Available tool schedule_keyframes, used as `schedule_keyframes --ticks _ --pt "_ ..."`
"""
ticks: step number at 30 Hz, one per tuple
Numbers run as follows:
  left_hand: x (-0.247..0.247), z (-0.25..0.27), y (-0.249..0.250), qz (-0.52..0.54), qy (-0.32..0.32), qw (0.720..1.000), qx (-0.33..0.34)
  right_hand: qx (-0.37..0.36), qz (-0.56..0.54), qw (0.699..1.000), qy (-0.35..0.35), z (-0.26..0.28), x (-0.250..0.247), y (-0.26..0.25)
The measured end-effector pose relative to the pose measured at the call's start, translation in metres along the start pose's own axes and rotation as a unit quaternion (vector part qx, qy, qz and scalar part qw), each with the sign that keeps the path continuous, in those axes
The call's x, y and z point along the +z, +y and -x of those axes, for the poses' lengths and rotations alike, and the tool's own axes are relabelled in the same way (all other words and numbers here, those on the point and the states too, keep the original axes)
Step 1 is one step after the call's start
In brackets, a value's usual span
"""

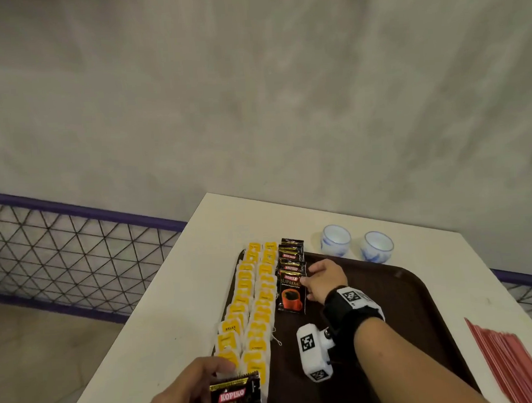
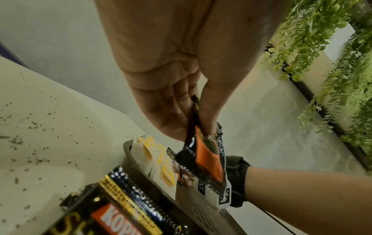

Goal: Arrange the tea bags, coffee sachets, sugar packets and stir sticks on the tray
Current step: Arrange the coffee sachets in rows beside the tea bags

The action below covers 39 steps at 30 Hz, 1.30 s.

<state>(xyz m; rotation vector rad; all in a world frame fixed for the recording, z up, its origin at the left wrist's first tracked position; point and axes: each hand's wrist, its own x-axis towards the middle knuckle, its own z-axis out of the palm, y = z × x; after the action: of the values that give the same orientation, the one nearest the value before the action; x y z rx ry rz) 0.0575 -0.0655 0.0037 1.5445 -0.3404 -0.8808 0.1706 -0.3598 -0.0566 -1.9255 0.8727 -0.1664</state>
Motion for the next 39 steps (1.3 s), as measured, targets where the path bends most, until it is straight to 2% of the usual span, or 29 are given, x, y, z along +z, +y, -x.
schedule_keyframes --ticks 2,4,6,9,10,11,16,19,21,24,27,29,32,34,36,37,38,39 --pt "-0.006 -0.005 -0.005 -0.023 0.077 0.997 -0.012 -0.032 0.016 0.999 0.011 0.009 -0.006 -0.006" --pt "-0.003 0.001 -0.007 -0.025 0.109 0.993 0.036 -0.090 0.023 0.996 -0.020 0.035 -0.018 -0.019" --pt "-0.002 -0.004 -0.008 -0.050 0.138 0.986 0.074 -0.153 0.013 0.977 -0.145 0.078 -0.035 -0.033" --pt "0.002 -0.007 -0.004 -0.039 0.158 0.982 0.098 -0.201 0.002 0.897 -0.394 0.146 -0.058 -0.037" --pt "0.006 -0.007 0.000 -0.042 0.160 0.981 0.105 -0.200 0.012 0.876 -0.439 0.163 -0.063 -0.033" --pt "0.009 -0.007 0.001 -0.042 0.166 0.979 0.109 -0.198 0.022 0.869 -0.453 0.176 -0.067 -0.028" --pt "0.030 -0.009 0.004 -0.045 0.159 0.981 0.096 -0.167 0.021 0.902 -0.398 0.183 -0.077 -0.005" --pt "0.029 -0.009 -0.006 -0.033 0.186 0.978 0.090 -0.176 0.016 0.942 -0.285 0.151 -0.087 -0.004" --pt "0.026 -0.005 -0.012 -0.035 0.199 0.976 0.086 -0.171 0.050 0.960 -0.216 0.117 -0.087 -0.005" --pt "0.019 -0.003 -0.019 -0.021 0.188 0.979 0.071 -0.165 0.141 0.955 -0.203 0.070 -0.068 -0.007" --pt "0.006 -0.007 -0.019 0.103 0.146 0.984 0.019 -0.160 0.200 0.944 -0.208 0.048 -0.039 -0.008" --pt "-0.002 -0.008 -0.020 0.132 0.117 0.984 0.007 -0.147 0.200 0.948 -0.198 0.044 -0.025 -0.008" --pt "-0.011 -0.007 -0.019 0.144 0.165 0.975 -0.027 -0.133 0.186 0.957 -0.178 0.043 -0.015 -0.005" --pt "-0.012 -0.002 -0.015 0.162 0.130 0.978 -0.037 -0.128 0.185 0.960 -0.168 0.044 -0.014 -0.005" --pt "-0.006 0.001 -0.013 0.115 0.077 0.989 -0.053 -0.132 0.195 0.958 -0.163 0.046 -0.016 -0.008" --pt "-0.004 0.000 -0.016 0.147 0.058 0.986 -0.054 -0.141 0.206 0.955 -0.161 0.047 -0.017 -0.011" --pt "-0.005 -0.002 -0.019 0.160 0.048 0.984 -0.058 -0.152 0.220 0.950 -0.160 0.047 -0.017 -0.014" --pt "-0.004 -0.004 -0.024 0.168 0.072 0.982 -0.051 -0.163 0.236 0.944 -0.160 0.047 -0.018 -0.017"
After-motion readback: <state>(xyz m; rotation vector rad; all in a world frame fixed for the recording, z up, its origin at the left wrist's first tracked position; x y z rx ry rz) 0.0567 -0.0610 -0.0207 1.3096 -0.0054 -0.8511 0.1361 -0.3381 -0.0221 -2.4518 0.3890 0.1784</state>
